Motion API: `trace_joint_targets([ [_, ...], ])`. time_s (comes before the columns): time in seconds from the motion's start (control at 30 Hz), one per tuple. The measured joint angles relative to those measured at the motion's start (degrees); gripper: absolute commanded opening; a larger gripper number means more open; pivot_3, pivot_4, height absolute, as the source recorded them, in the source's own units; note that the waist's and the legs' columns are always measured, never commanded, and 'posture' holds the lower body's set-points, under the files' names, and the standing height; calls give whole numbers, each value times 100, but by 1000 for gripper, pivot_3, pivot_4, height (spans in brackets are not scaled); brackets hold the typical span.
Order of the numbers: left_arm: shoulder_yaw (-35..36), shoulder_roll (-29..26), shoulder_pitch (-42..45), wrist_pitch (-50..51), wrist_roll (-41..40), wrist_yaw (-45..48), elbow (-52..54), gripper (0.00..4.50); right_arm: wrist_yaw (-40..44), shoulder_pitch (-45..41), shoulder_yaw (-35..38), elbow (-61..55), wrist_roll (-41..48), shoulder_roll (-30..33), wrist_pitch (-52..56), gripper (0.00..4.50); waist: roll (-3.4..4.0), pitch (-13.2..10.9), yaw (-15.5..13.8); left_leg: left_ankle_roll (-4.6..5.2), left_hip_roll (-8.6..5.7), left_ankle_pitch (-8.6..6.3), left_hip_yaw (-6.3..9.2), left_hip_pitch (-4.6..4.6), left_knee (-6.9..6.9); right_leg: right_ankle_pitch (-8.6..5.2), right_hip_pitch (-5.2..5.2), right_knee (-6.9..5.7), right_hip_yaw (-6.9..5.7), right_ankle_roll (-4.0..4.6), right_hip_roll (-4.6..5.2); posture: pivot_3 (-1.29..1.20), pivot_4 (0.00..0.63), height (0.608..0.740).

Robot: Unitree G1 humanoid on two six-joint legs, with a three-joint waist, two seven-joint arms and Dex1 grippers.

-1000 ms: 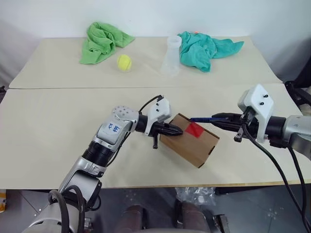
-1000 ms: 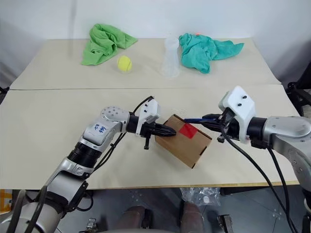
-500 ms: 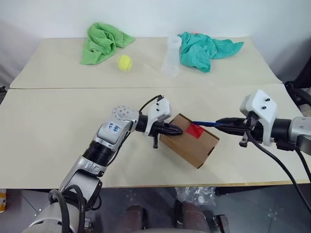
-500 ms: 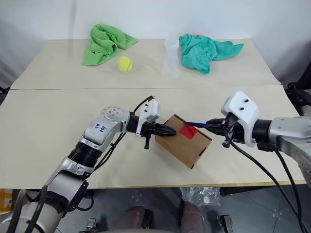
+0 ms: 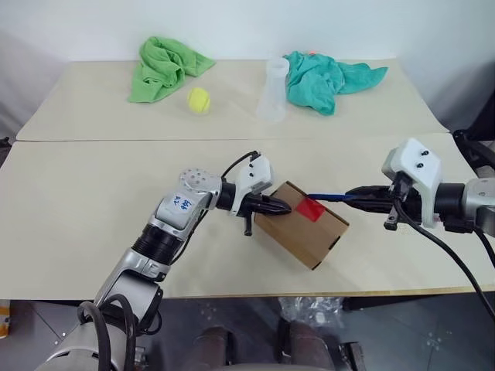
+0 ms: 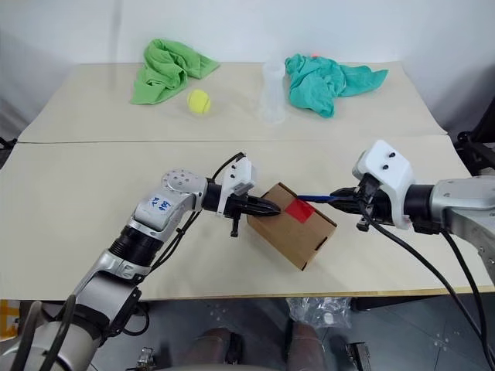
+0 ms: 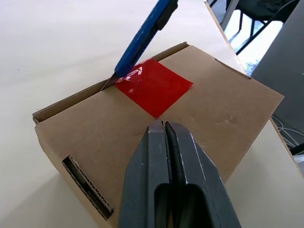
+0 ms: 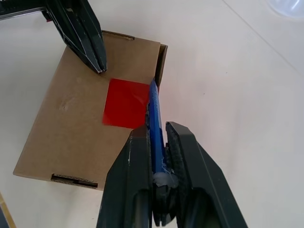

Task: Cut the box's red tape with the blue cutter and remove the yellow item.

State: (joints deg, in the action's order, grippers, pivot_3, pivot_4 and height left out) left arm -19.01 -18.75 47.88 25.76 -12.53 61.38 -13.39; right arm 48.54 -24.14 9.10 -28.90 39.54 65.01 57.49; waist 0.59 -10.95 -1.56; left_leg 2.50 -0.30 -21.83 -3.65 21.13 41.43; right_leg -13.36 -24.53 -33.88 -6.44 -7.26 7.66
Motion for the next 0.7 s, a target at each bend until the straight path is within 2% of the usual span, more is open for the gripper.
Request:
trace_joint_targets([
  [0.7,9,20,-103,10,-1,-157,137,89,320,-778,-523,200,188,408,1033,313,0,0,-6,0,-1,0,5,1,0,2,0,1,-3,1,4,0,150,740],
])
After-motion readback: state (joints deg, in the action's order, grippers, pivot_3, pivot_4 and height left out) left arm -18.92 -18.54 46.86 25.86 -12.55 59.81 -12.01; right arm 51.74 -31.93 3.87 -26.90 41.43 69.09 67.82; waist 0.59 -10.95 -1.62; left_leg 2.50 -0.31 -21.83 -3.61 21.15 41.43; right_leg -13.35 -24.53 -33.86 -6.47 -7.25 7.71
